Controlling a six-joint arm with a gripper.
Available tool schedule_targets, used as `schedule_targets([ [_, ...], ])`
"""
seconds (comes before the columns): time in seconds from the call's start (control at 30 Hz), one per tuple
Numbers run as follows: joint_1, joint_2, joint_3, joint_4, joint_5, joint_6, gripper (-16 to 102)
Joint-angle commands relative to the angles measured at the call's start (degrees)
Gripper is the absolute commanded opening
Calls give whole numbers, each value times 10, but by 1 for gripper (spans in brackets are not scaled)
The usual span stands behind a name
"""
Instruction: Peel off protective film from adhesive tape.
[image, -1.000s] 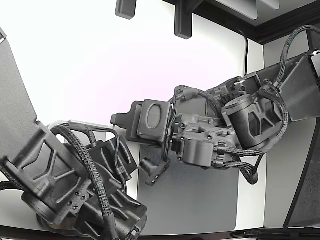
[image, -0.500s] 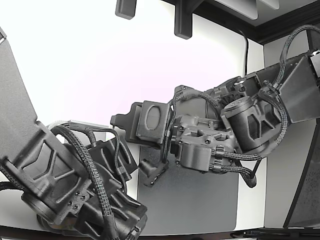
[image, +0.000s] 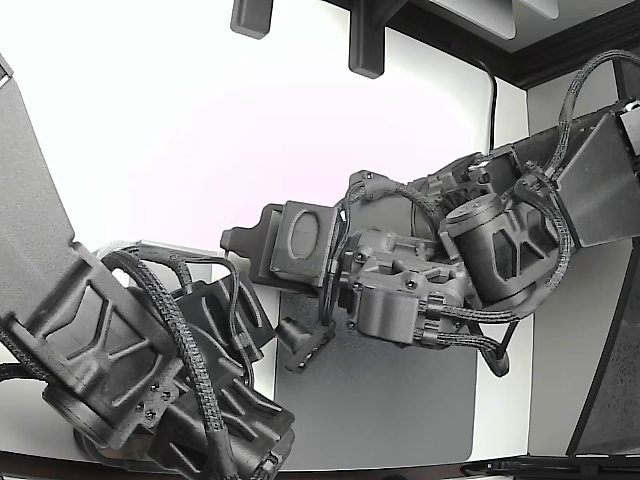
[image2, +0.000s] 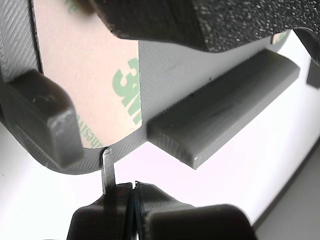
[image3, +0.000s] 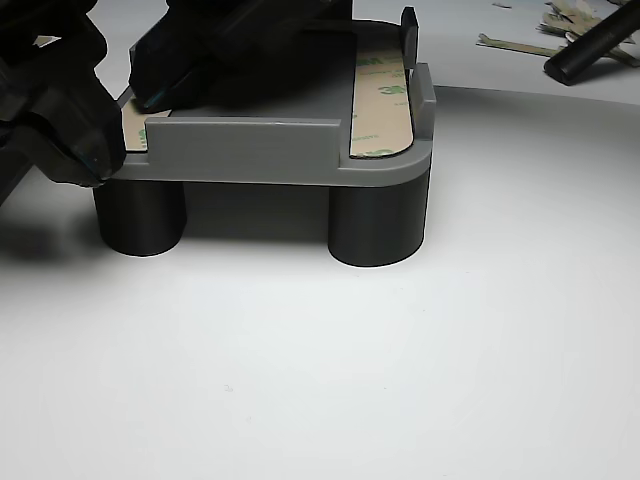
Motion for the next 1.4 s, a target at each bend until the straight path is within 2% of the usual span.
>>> schedule_targets([
  [0.0,-4,8,-18,-4,3,2,-11],
  [1.37,7,1,-31,1,12,13,-11],
])
